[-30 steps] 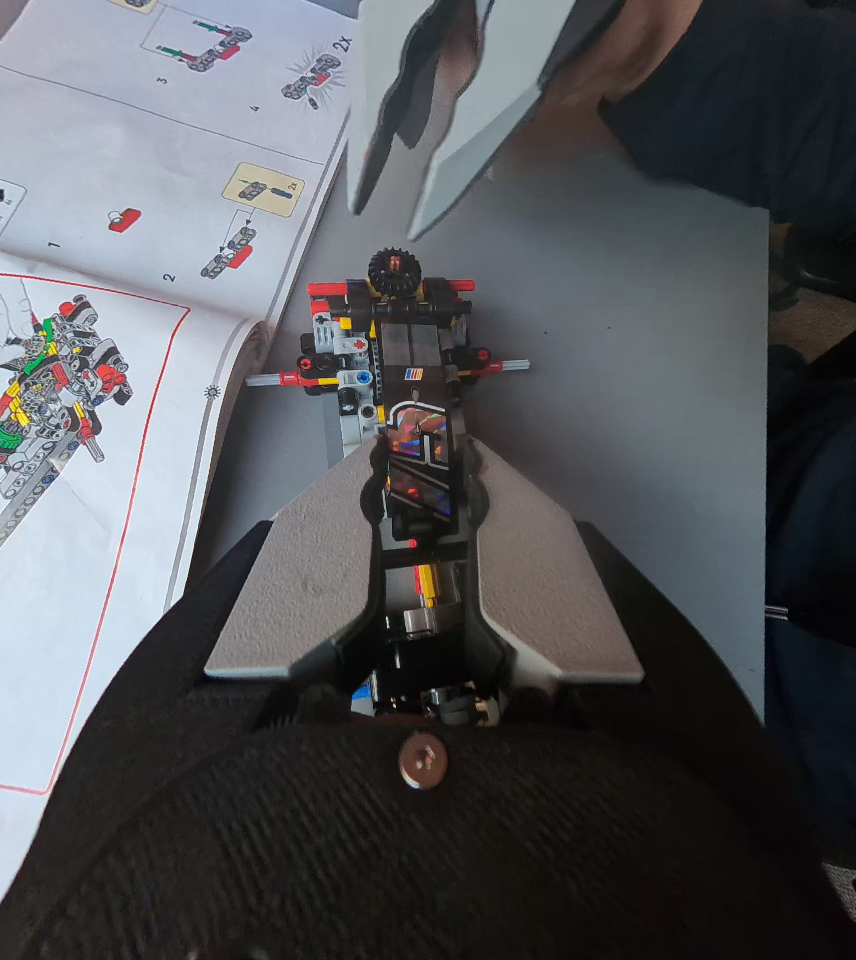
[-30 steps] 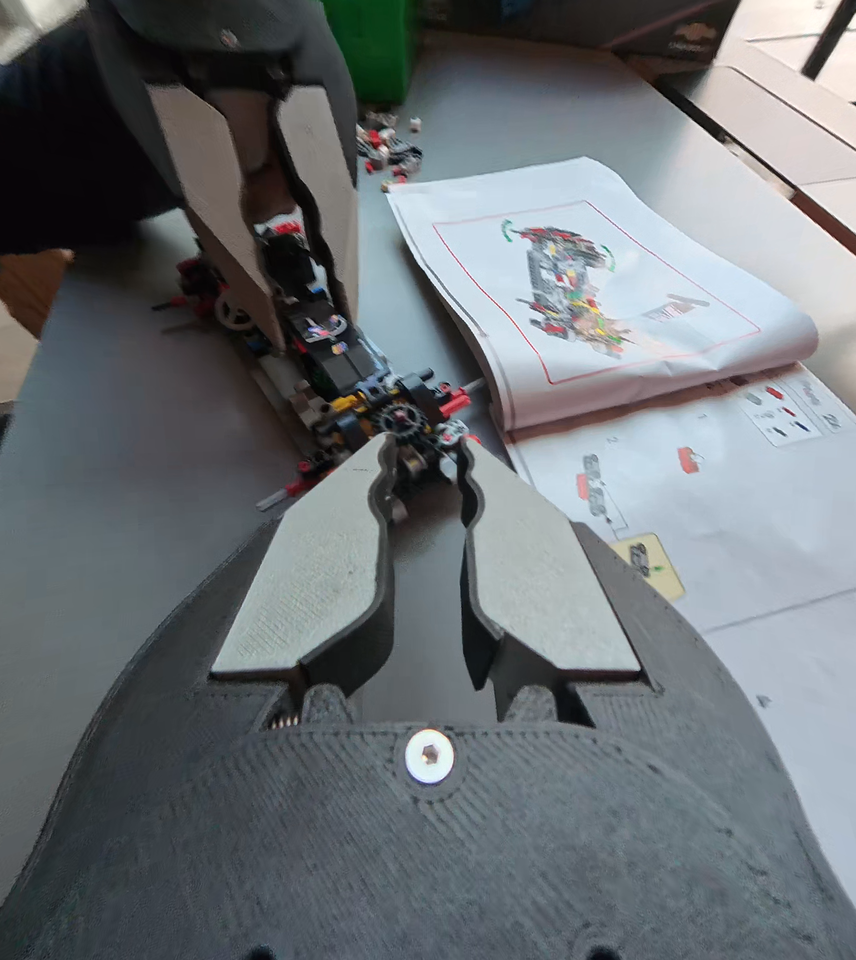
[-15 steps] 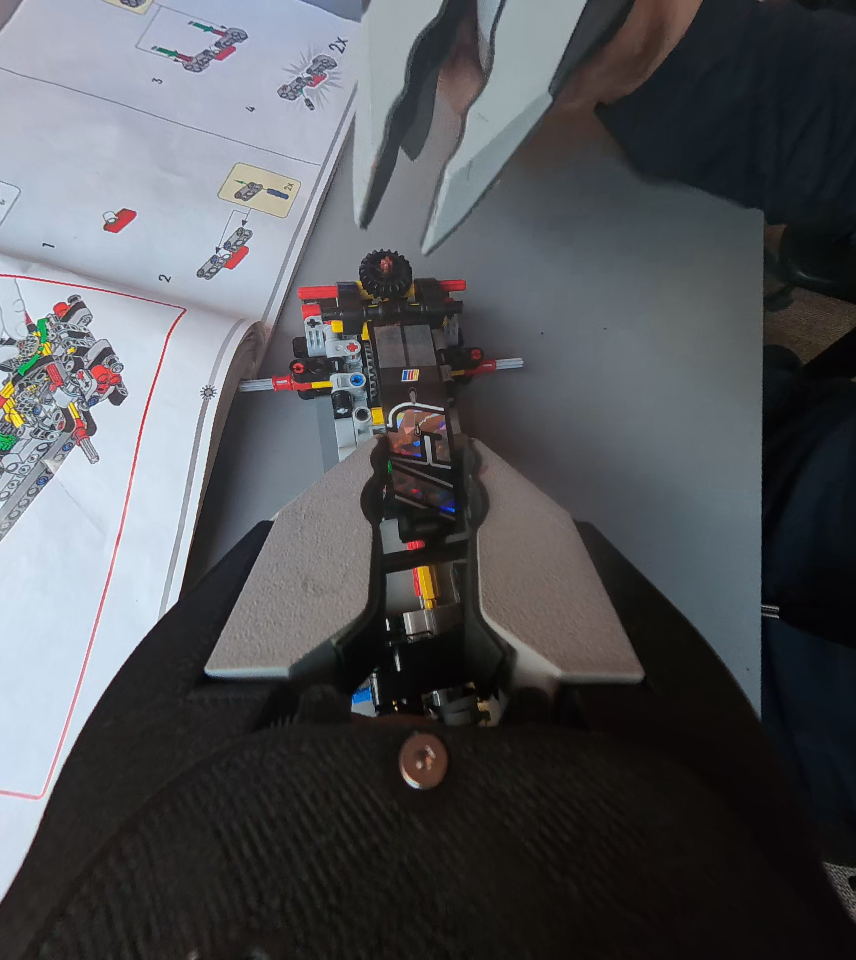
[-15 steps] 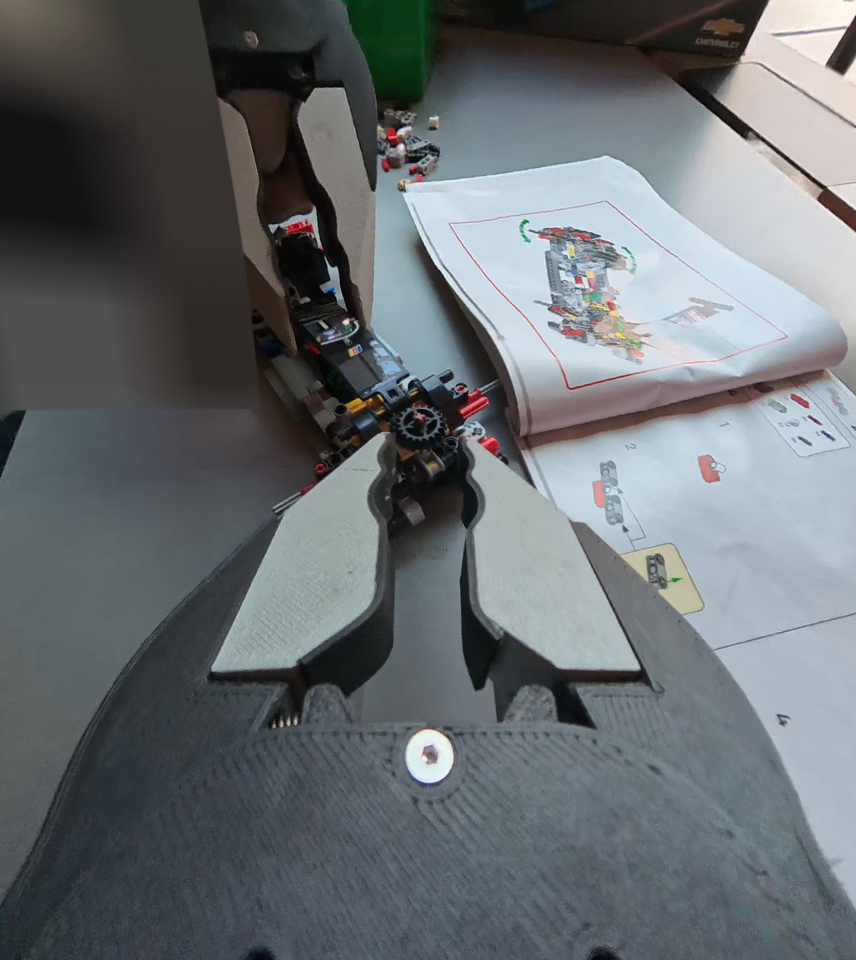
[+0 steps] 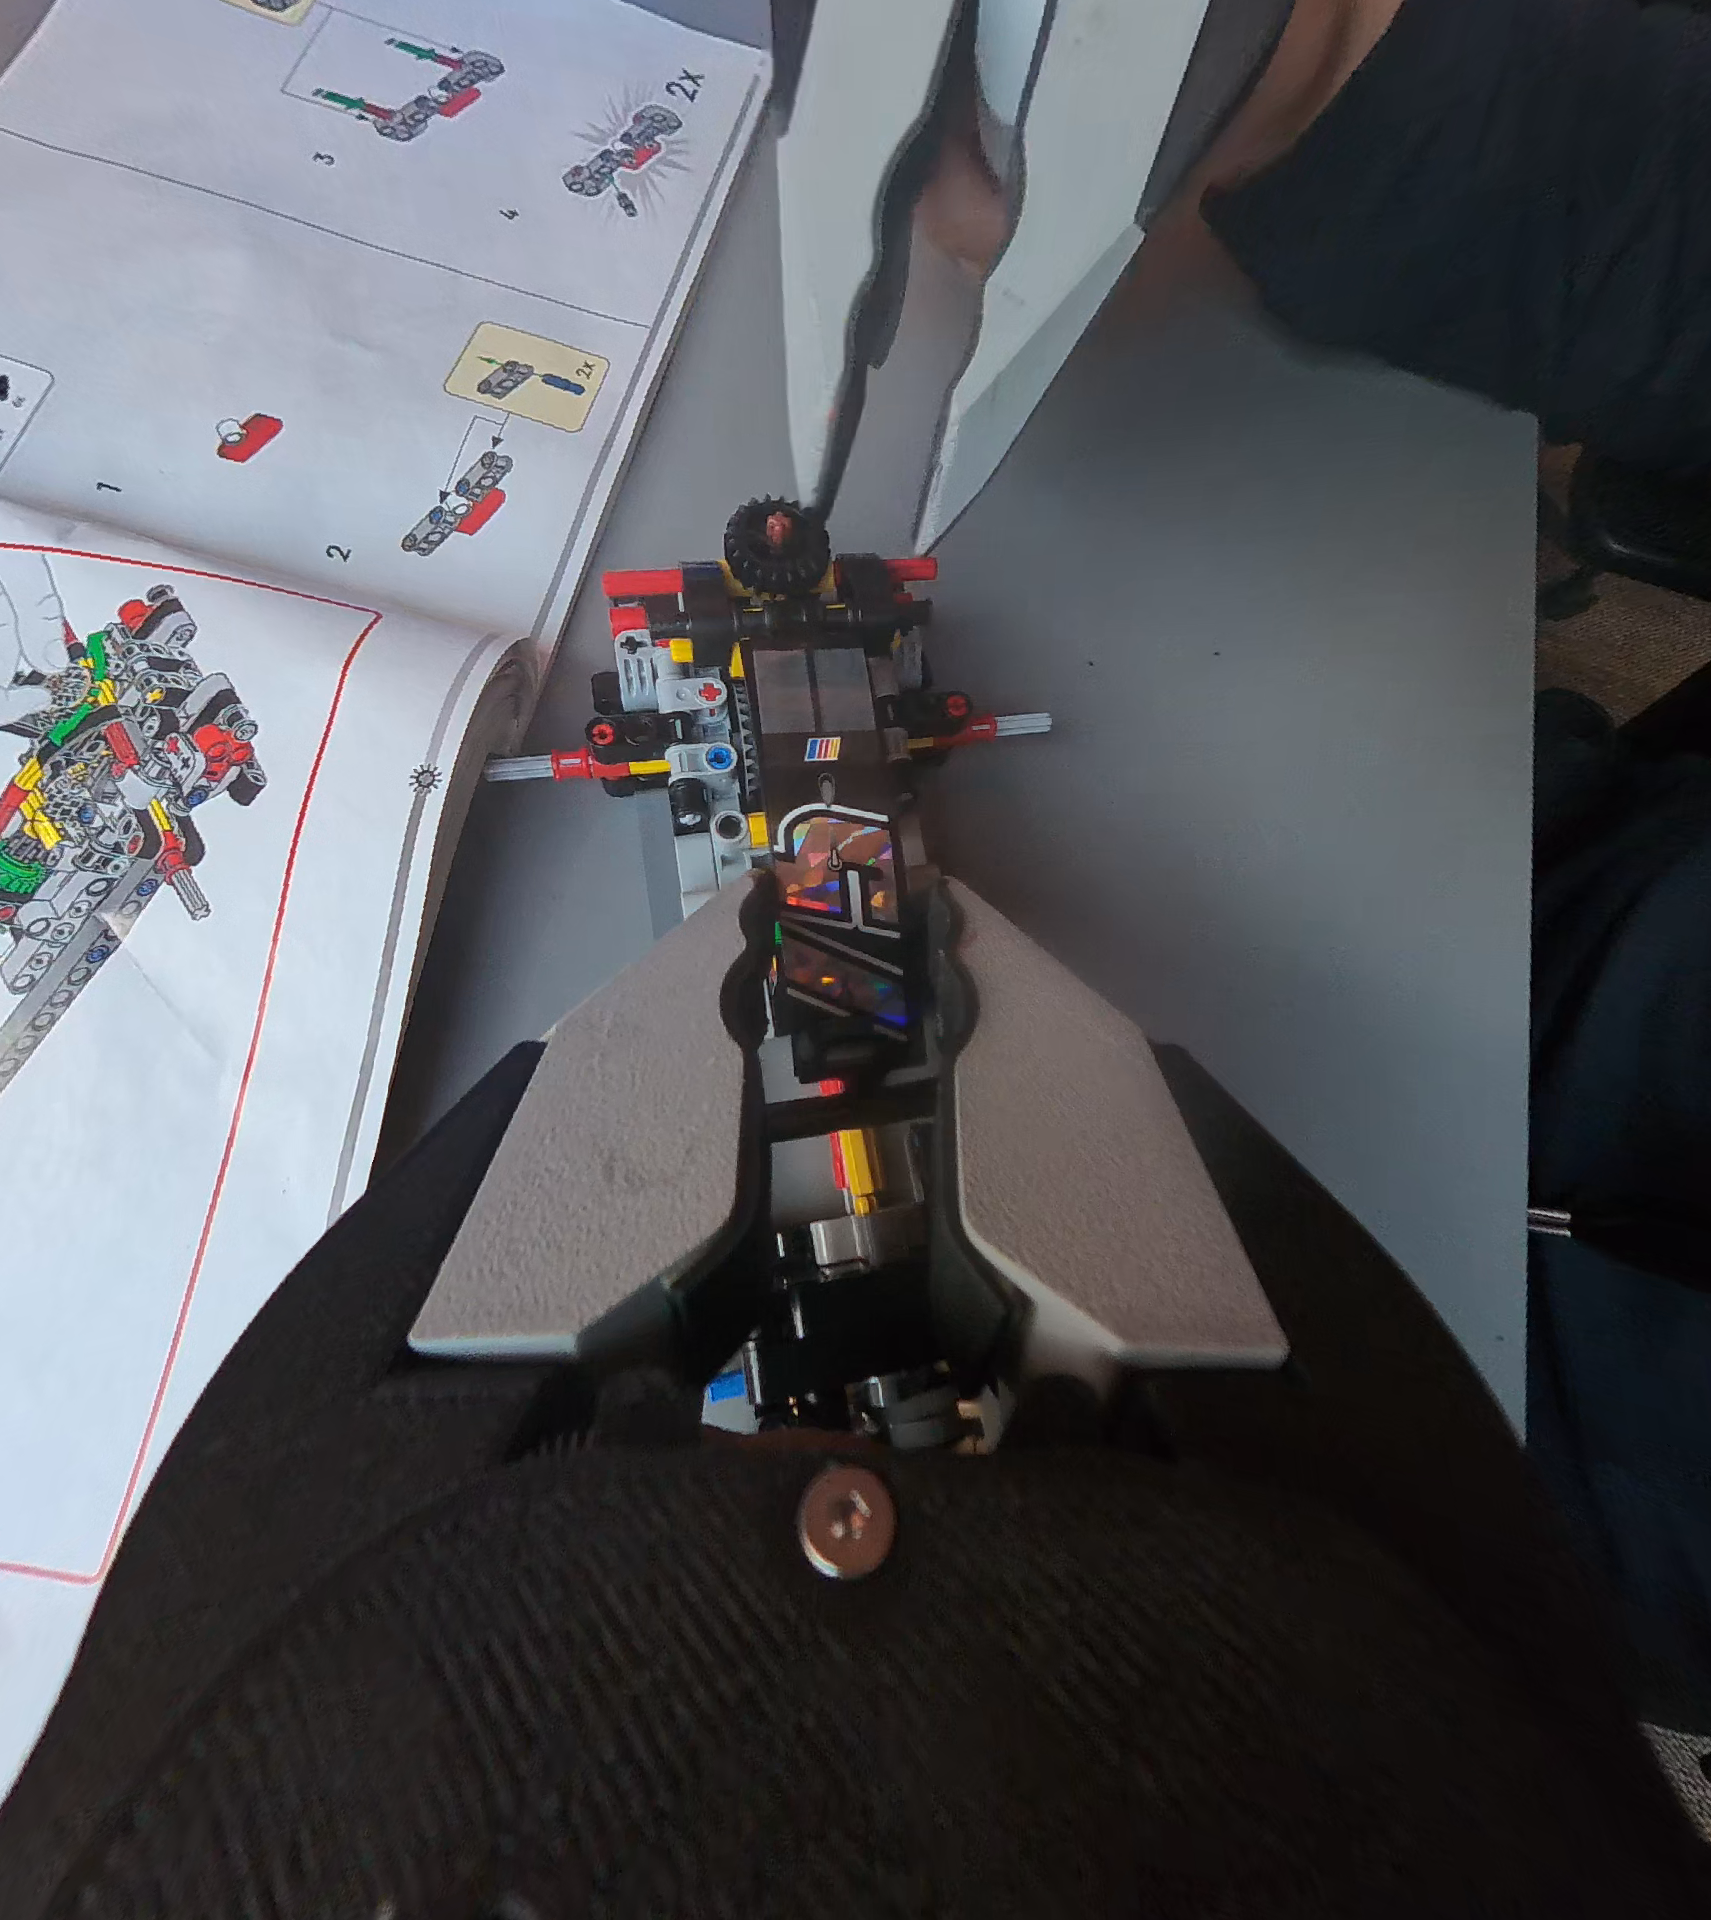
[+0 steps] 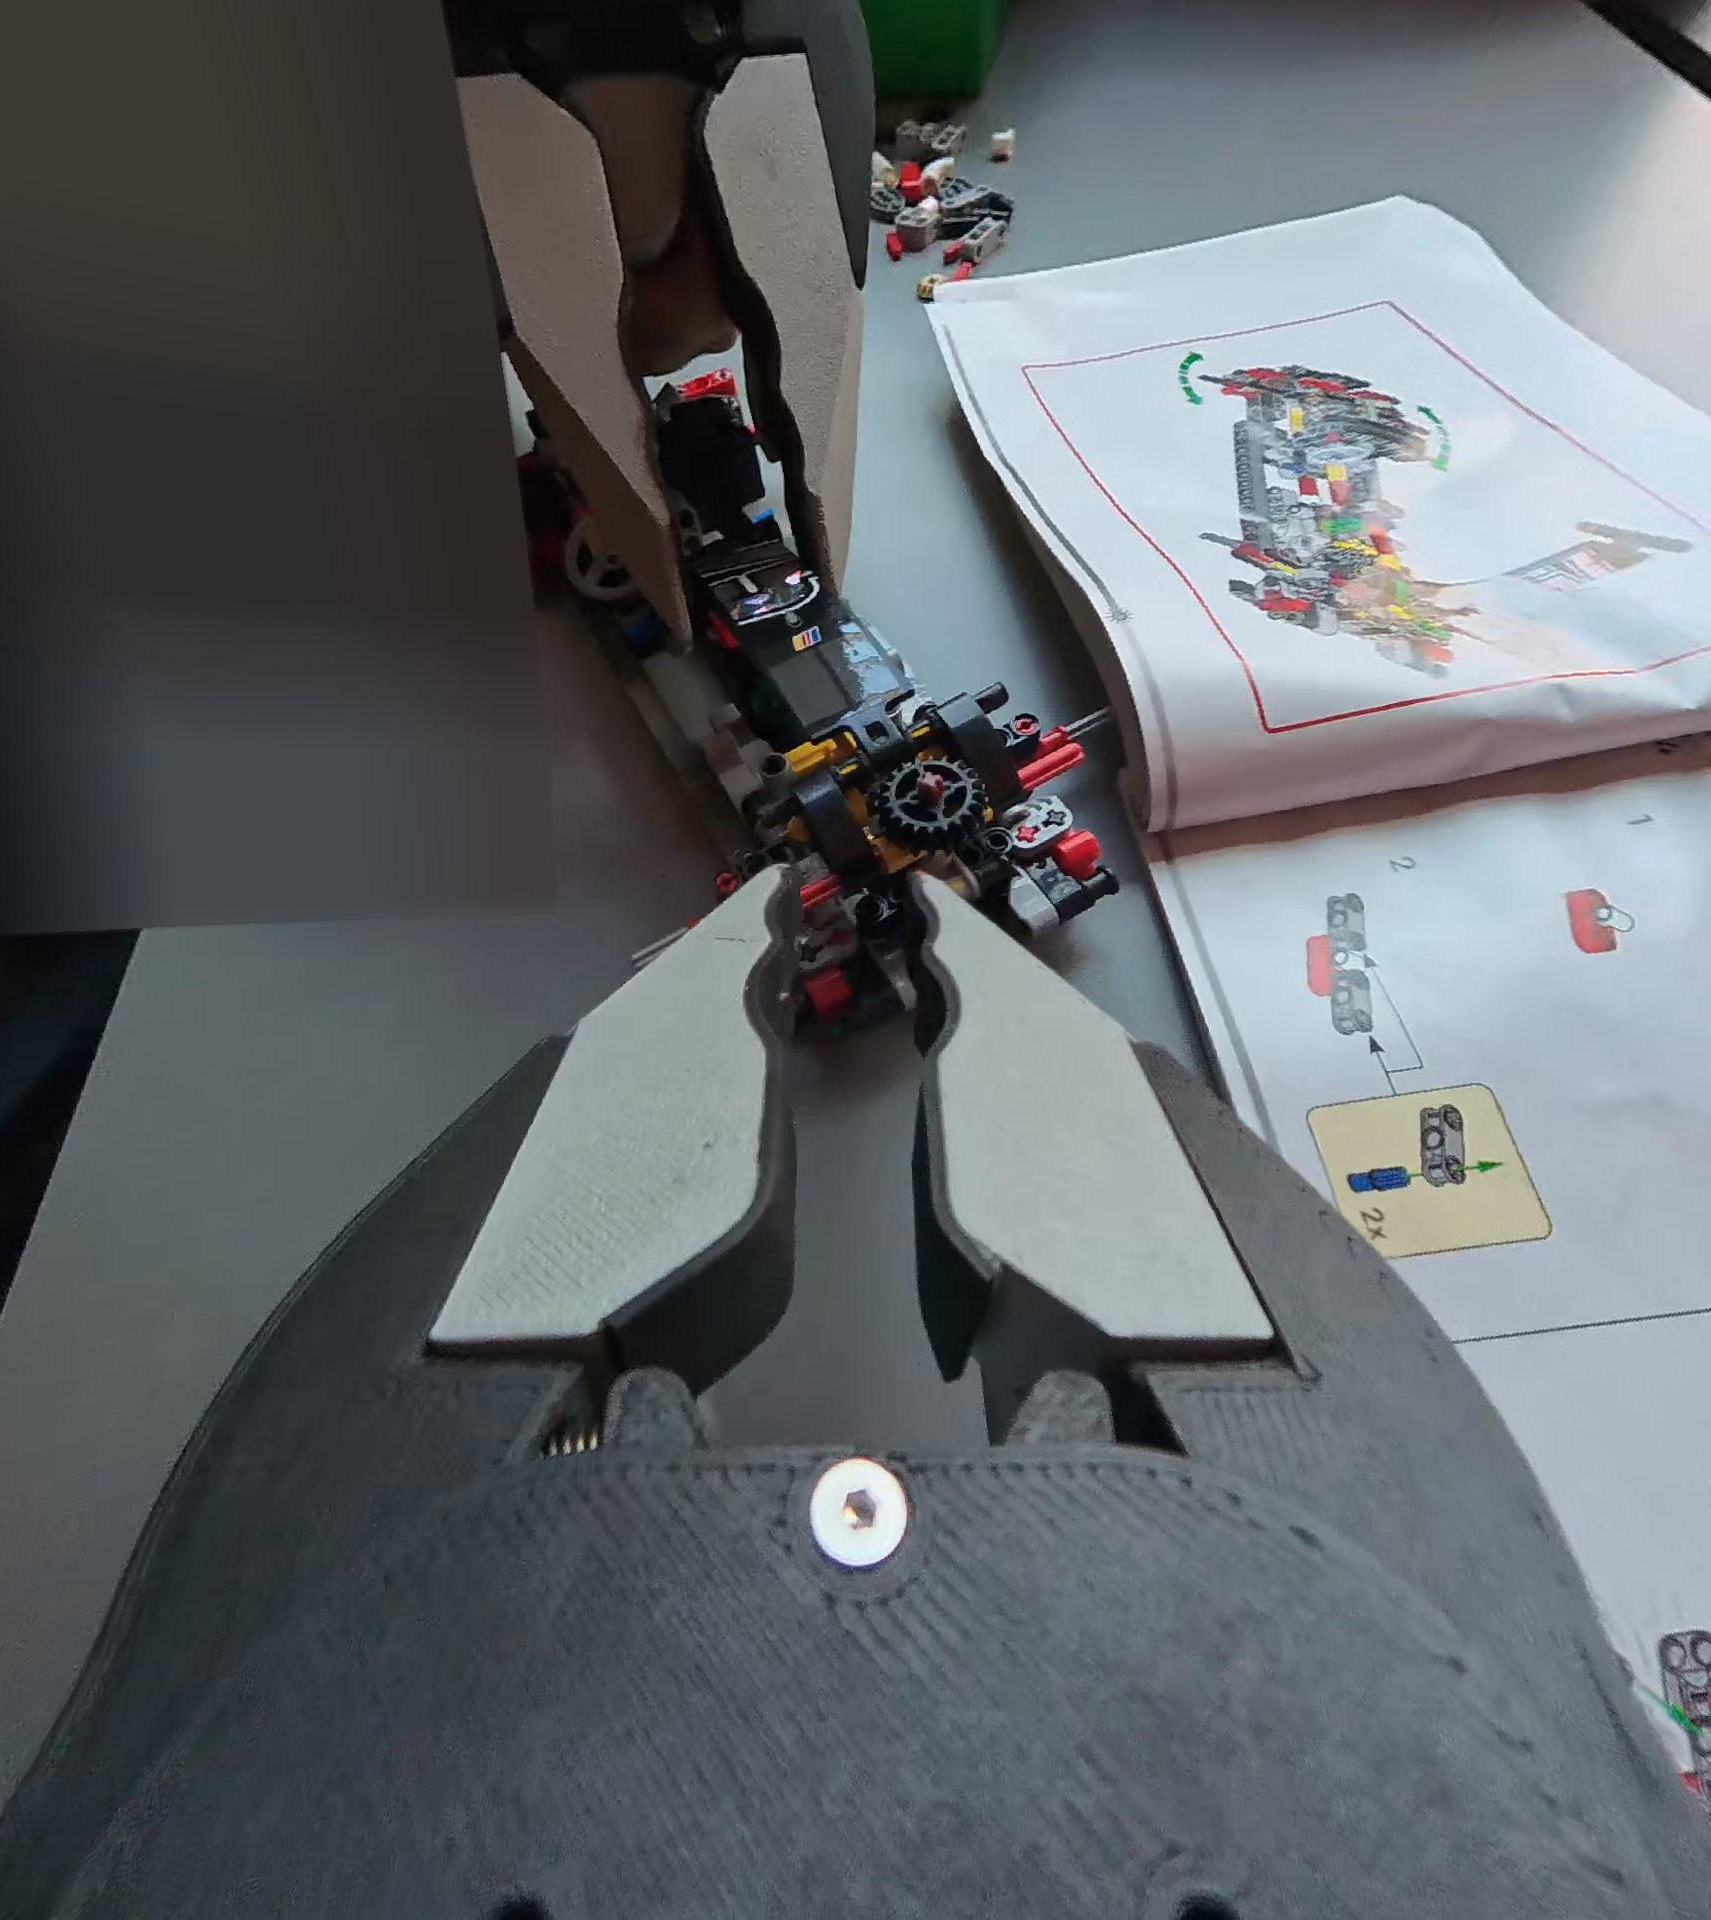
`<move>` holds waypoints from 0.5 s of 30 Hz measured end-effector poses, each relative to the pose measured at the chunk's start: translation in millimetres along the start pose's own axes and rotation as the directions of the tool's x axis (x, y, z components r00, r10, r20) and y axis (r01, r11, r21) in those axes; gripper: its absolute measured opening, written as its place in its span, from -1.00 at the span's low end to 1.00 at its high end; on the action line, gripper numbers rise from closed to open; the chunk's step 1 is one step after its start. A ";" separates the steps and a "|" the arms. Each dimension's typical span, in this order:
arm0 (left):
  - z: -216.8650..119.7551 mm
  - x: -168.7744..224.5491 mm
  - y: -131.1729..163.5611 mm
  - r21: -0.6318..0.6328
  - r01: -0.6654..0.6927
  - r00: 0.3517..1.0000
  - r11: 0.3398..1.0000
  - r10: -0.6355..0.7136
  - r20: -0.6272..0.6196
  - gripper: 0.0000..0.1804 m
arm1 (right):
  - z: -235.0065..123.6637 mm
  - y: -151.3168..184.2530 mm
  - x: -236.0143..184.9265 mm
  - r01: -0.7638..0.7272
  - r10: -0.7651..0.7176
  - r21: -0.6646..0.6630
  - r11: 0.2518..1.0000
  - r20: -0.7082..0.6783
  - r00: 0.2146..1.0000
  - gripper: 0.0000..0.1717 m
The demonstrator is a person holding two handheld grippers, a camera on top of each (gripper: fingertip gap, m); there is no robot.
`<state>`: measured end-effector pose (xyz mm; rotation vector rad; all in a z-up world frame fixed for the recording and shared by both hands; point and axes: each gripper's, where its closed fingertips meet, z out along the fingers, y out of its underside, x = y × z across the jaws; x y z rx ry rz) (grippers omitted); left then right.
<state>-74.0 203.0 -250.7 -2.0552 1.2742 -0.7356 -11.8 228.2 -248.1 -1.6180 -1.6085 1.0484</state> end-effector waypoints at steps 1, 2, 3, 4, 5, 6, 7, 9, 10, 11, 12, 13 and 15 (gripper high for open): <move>-0.1 -0.1 -0.1 0.000 0.000 1.000 1.000 0.000 0.000 -0.71 | -1.2 0.4 -1.8 -0.001 0.001 0.004 1.000 0.015 1.000 -0.81; -0.2 -0.3 0.0 0.000 0.001 1.000 1.000 -0.001 0.001 -0.72 | -2.2 0.0 -3.0 -0.008 0.007 0.012 1.000 0.029 1.000 -0.80; -0.3 -0.5 0.1 0.000 0.001 1.000 1.000 -0.001 0.002 -0.72 | -3.1 -1.5 -1.8 -0.018 0.017 0.023 1.000 0.027 0.999 -0.77; -0.5 -0.8 0.1 0.000 0.001 1.000 1.000 -0.001 0.003 -0.72 | -3.8 -4.1 2.0 -0.029 0.028 0.039 0.999 0.009 1.000 -0.72; -0.7 -1.3 -0.1 0.001 0.000 1.000 1.000 0.000 0.006 -0.74 | -4.0 -7.1 5.5 -0.039 0.039 0.058 0.998 -0.008 0.999 -0.69; -0.9 -1.5 -0.2 0.002 -0.002 1.000 1.000 0.002 0.007 -0.75 | -3.7 -9.6 7.2 -0.047 0.048 0.074 0.996 -0.013 0.999 -0.65; -1.1 -2.0 -0.3 0.002 -0.002 1.000 1.000 0.002 0.010 -0.75 | -2.5 -10.6 6.5 -0.053 0.054 0.080 0.995 -0.005 0.999 -0.64; -1.2 -2.8 -0.4 0.004 -0.001 1.000 1.000 0.001 0.014 -0.76 | 0.9 -6.6 1.6 -0.059 0.058 0.056 0.997 0.027 0.998 -0.63; -1.3 -3.1 -0.5 0.004 0.000 1.000 1.000 0.000 0.016 -0.76 | 1.9 -3.7 -0.5 -0.054 0.053 0.038 0.998 0.037 0.998 -0.67; -1.4 -3.5 -0.6 0.004 0.000 1.000 1.000 0.000 0.019 -0.75 | 1.6 -1.2 -4.2 -0.045 0.044 0.023 0.999 0.056 0.997 -0.78; -1.5 -3.8 -0.5 0.004 -0.001 1.000 1.000 0.001 0.021 -0.75 | 0.5 0.2 -9.3 -0.036 0.035 0.012 0.999 0.084 0.996 -0.85; -1.6 -3.9 -0.4 0.004 -0.001 1.000 1.000 0.001 0.021 -0.75 | -1.0 0.2 -13.1 -0.031 0.029 0.012 0.999 0.105 0.994 -0.87; -1.4 -3.7 -0.5 0.004 0.000 1.000 1.000 0.000 0.019 -0.75 | -3.3 -4.9 -8.6 -0.031 0.027 0.046 0.998 0.077 0.997 -0.78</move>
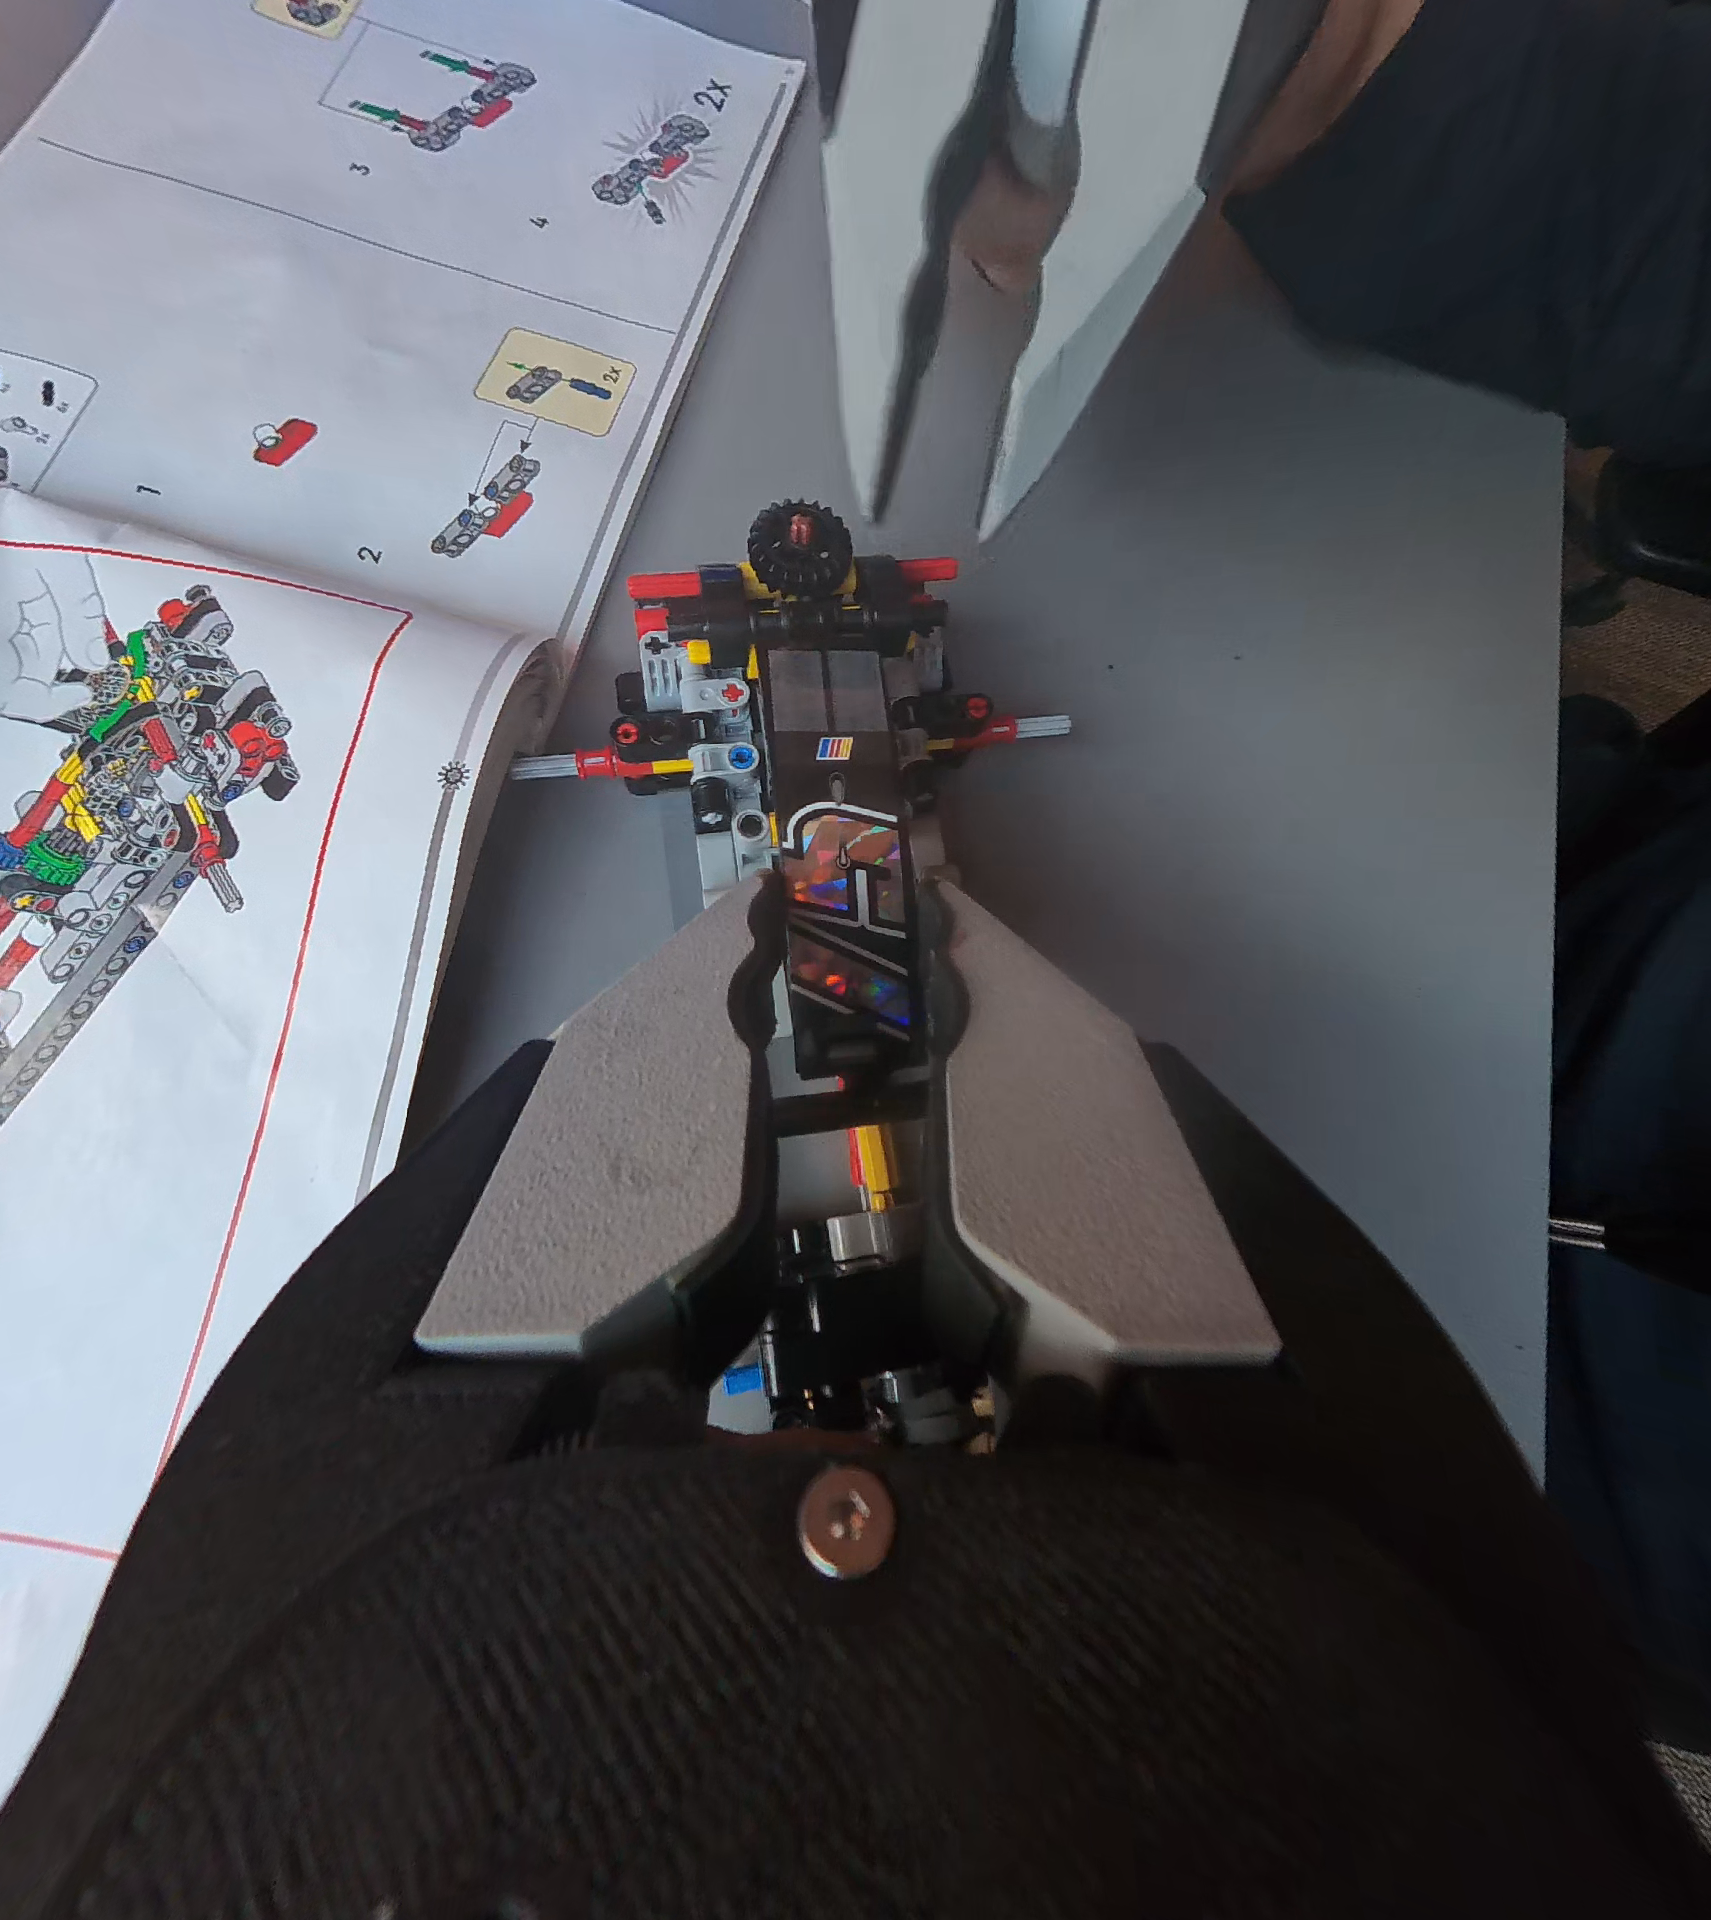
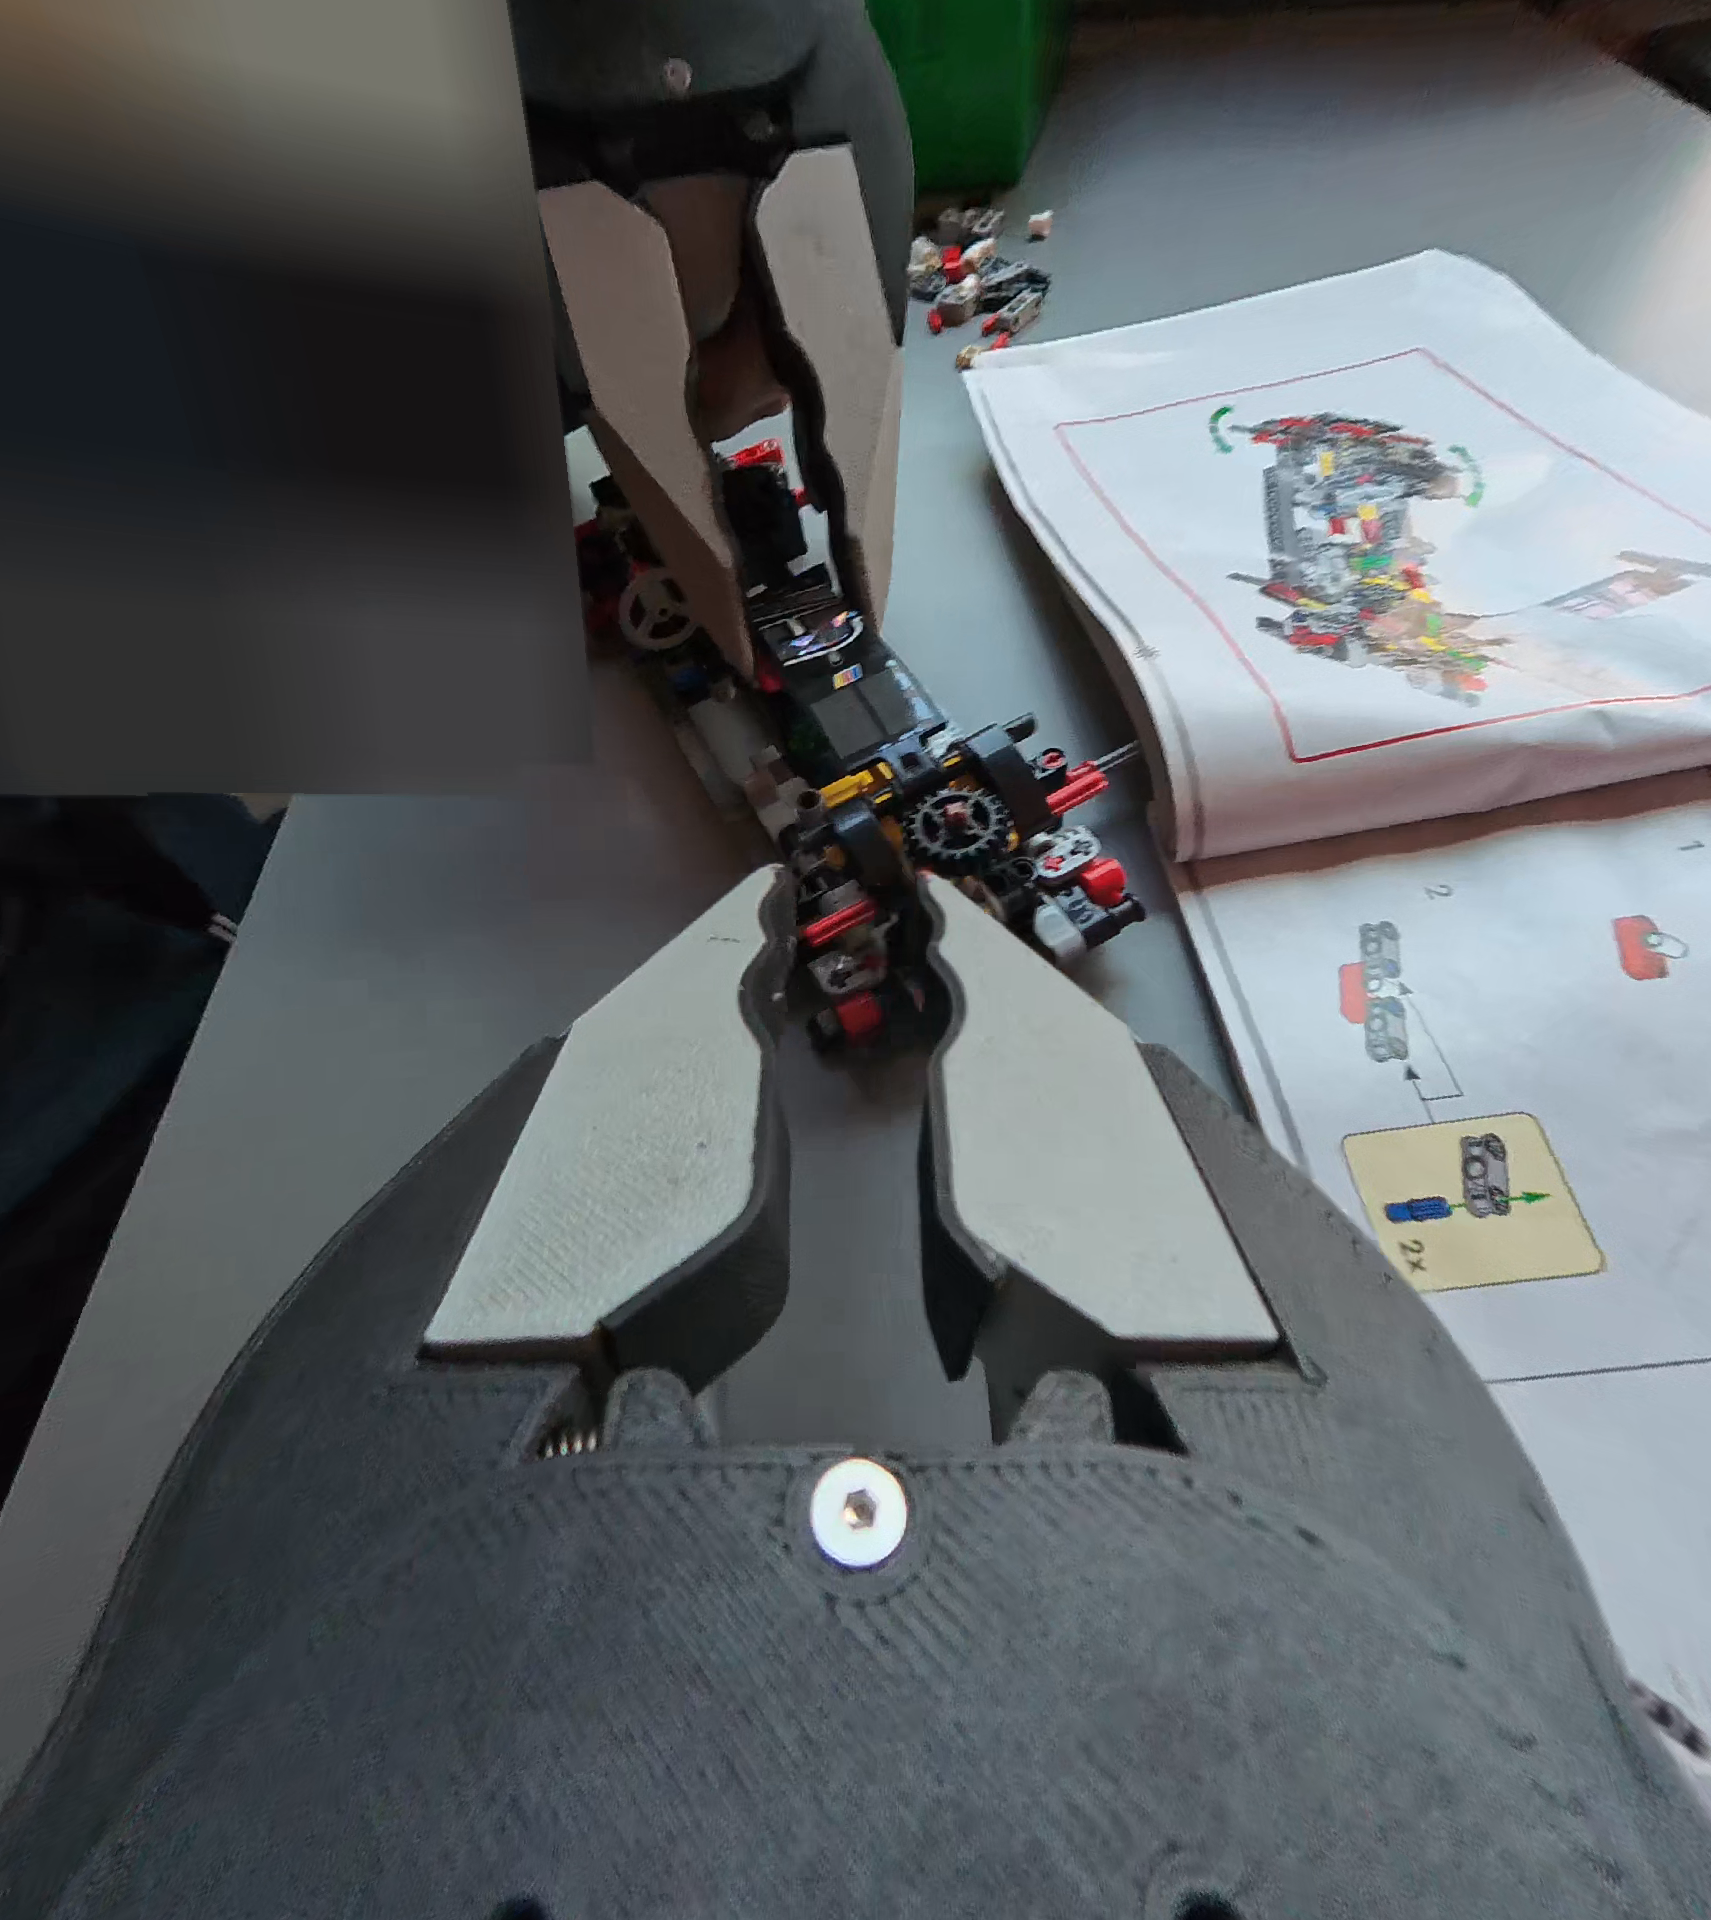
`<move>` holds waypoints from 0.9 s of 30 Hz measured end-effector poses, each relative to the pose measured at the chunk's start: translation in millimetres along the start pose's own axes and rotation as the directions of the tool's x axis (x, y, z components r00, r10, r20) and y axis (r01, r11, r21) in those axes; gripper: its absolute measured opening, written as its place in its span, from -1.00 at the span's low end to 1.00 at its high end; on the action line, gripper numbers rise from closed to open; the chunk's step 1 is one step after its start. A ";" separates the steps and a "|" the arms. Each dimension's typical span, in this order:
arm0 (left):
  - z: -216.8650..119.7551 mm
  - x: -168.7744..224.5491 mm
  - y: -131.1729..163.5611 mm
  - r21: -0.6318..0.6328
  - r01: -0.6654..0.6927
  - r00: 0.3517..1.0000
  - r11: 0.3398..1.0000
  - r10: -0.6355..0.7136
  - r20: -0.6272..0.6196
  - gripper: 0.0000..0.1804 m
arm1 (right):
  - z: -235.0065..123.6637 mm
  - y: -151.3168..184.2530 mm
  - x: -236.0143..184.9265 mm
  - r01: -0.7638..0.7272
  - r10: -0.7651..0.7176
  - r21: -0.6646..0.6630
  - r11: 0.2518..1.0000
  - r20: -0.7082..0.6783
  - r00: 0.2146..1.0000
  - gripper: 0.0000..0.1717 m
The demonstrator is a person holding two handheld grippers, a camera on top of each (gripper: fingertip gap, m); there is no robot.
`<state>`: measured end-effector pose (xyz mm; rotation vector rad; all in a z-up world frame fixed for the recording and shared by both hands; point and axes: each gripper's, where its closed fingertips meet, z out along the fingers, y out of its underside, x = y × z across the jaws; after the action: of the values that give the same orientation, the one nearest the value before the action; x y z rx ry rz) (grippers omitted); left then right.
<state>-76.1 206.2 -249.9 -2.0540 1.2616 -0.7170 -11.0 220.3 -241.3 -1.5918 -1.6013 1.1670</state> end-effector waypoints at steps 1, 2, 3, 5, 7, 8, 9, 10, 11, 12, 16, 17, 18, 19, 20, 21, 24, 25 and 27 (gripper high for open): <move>0.0 0.2 0.0 0.000 0.001 1.000 1.000 -0.001 -0.001 -0.75 | -1.1 -3.7 4.9 -0.008 0.008 0.023 1.000 -0.026 1.000 -0.72; 0.0 0.2 0.0 0.000 0.000 1.000 1.000 0.000 -0.001 -0.75 | -1.7 -6.9 8.8 -0.020 0.022 0.043 0.999 -0.043 0.999 -0.65; 0.0 0.3 0.0 0.000 0.000 1.000 1.000 0.000 -0.002 -0.75 | -1.3 -9.6 11.9 -0.032 0.036 0.060 0.998 -0.054 0.998 -0.58; 0.0 0.2 -0.1 0.001 0.003 1.000 1.000 -0.003 -0.004 -0.75 | 2.1 -10.2 14.3 -0.041 0.045 0.064 0.997 -0.062 0.997 -0.52; 0.0 -0.1 -0.1 0.003 0.007 1.000 1.000 -0.007 -0.005 -0.75 | 6.8 -4.0 10.4 -0.036 0.037 0.024 0.999 -0.044 0.998 -0.51; 0.1 -0.2 -0.2 0.003 0.008 1.000 1.000 -0.008 -0.005 -0.75 | 7.9 -1.5 8.4 -0.030 0.031 0.009 0.999 -0.036 0.999 -0.50; 0.0 -0.4 -0.1 0.004 0.009 1.000 1.000 -0.009 -0.004 -0.76 | 7.1 0.6 6.7 -0.023 0.023 -0.005 1.000 -0.030 0.999 -0.58; -0.2 -0.9 -0.3 0.004 0.010 1.000 1.000 -0.010 -0.003 -0.76 | 5.1 3.0 1.8 -0.015 0.015 -0.019 1.000 0.000 1.000 -0.84; -0.3 -1.1 -0.2 0.005 0.010 1.000 1.000 -0.010 -0.002 -0.76 | 2.5 4.0 -6.4 -0.009 0.010 -0.023 1.000 0.052 0.999 -0.99; -0.3 -1.1 -0.2 0.004 0.010 1.000 1.000 -0.010 -0.003 -0.76 | 0.2 2.1 -10.5 -0.011 0.011 -0.010 1.000 0.080 0.997 -0.94; -0.6 -1.0 0.0 0.002 0.005 1.000 1.000 -0.005 0.001 -0.75 | -7.1 -8.9 4.5 -0.030 0.029 0.066 0.997 0.007 1.000 -0.80; -0.6 -1.0 0.0 0.003 0.006 1.000 1.000 -0.006 -0.002 -0.75 | -8.5 -9.9 7.8 -0.037 0.037 0.078 0.996 -0.006 0.999 -0.80; -0.9 -1.5 -0.1 0.005 0.009 1.000 1.000 -0.009 -0.004 -0.75 | -9.8 -10.6 12.4 -0.044 0.047 0.089 0.995 -0.027 0.999 -0.81; -1.1 -2.4 0.0 0.006 0.012 1.000 1.000 -0.012 -0.002 -0.74 | -10.6 -11.2 17.4 -0.052 0.057 0.100 0.994 -0.049 0.997 -0.81; -1.5 -3.3 0.2 0.006 0.014 1.000 1.000 -0.014 0.000 -0.71 | -11.1 -11.9 21.8 -0.059 0.067 0.111 0.992 -0.068 0.995 -0.82; -1.8 -3.5 0.6 0.004 0.015 1.000 1.000 -0.015 0.000 -0.70 | -11.5 -12.4 26.2 -0.067 0.078 0.122 0.990 -0.088 0.993 -0.83; -4.3 -4.2 2.0 0.000 0.008 1.000 1.000 -0.008 0.003 -0.65 | -15.0 -13.6 42.3 -0.087 0.112 0.150 0.985 -0.171 0.979 -0.89; -6.1 -4.6 1.3 0.004 0.006 1.000 1.000 -0.006 0.004 -0.64 | -16.8 -16.5 43.5 -0.092 0.122 0.172 0.981 -0.173 0.977 -0.89; -11.7 -4.6 -3.1 0.032 -0.005 1.000 0.999 0.005 0.005 -0.61 | -20.1 -23.9 41.9 -0.104 0.140 0.220 0.970 -0.154 0.978 -0.89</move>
<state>-84.6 208.9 -240.4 -2.0252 1.2444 -0.7251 -8.9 267.2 -218.5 -1.6209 -1.2434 1.1877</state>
